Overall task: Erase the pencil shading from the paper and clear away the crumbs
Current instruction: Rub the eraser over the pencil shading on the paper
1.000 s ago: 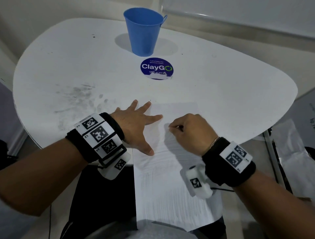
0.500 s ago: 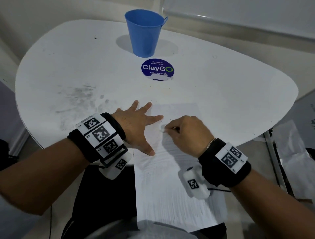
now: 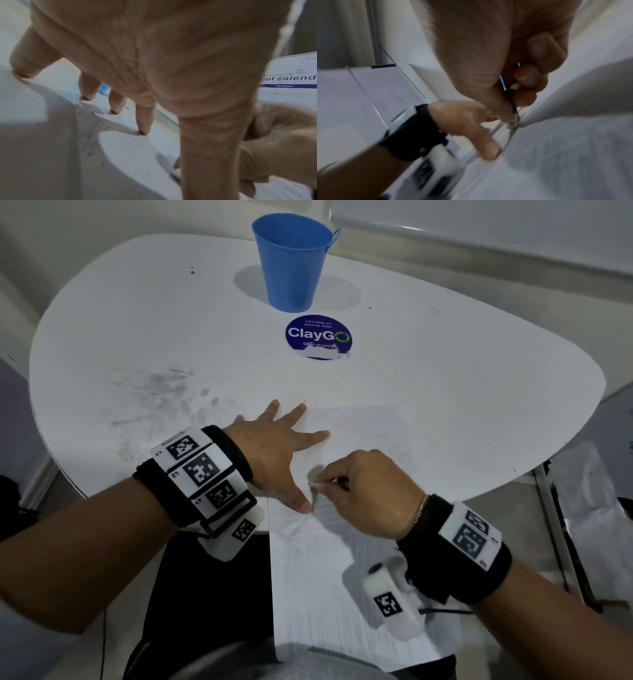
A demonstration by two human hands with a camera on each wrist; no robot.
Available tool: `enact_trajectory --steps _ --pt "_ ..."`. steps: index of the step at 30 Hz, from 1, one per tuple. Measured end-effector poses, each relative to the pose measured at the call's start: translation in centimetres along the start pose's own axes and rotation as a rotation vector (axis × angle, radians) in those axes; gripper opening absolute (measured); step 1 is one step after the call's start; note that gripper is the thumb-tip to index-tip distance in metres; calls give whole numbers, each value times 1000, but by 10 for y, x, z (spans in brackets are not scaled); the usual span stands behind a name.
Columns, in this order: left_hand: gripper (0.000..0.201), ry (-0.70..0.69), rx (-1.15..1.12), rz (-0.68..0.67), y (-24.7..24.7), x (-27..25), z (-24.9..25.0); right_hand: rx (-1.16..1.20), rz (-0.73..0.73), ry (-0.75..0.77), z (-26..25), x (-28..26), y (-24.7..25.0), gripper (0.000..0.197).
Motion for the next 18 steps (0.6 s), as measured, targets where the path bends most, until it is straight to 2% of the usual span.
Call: enact_trajectory --steps 5,9,11,14,15,18 --pt "121 6 -4 1 0 -1 -2 -80 137 -142 36 2 30 18" --pt "121 -2 -7 -5 0 -1 0 -40 -12 4 -4 -4 -1 18" --pt "121 3 -9 -6 1 -2 -1 -45 10 -36 7 -1 7 18" --pt "121 8 -14 -7 1 -3 -4 -69 120 -132 34 1 29 19" --pt "121 8 -14 -8 1 -2 -4 -75 117 -124 31 0 27 19" --pt "121 8 -7 -9 0 -2 -5 -26 -17 -2 -6 -3 -2 19"
Point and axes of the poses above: each hand's wrist, its own x-axis towards the middle knuckle, its own y-axis out of the back of the hand, z = x × y, the point moved 10 cm from there along x, towards the middle knuckle, and after that the axes turned 14 degrees about y, right-handed, at the moved point
